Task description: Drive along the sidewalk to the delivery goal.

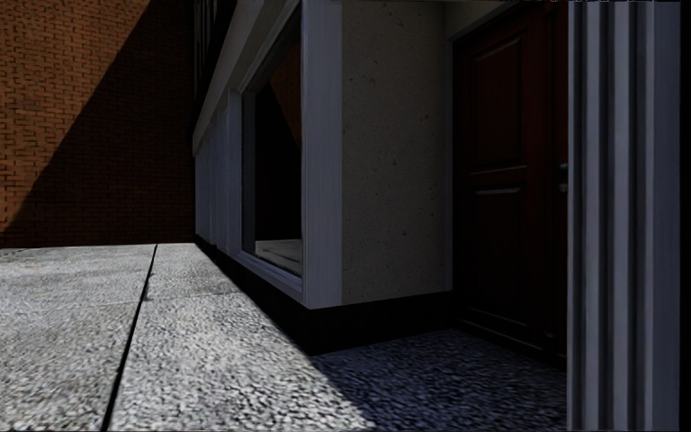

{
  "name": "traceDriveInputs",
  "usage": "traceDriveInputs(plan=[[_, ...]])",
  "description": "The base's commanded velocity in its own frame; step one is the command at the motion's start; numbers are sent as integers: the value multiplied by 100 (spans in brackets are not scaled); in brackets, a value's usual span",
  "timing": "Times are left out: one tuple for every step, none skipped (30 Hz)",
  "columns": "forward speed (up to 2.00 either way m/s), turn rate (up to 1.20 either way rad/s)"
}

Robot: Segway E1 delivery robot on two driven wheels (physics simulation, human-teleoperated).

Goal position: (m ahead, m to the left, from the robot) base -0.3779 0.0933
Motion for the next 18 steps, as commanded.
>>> traceDriveInputs(plan=[[0, 117], [0, 117], [0, 117], [0, 117], [0, 117], [0, 117], [0, 117], [0, 117], [0, 52], [0, 31], [0, 31], [0, 0], [0, 0], [0, 0], [0, 0], [0, 0], [0, 0], [0, 0]])
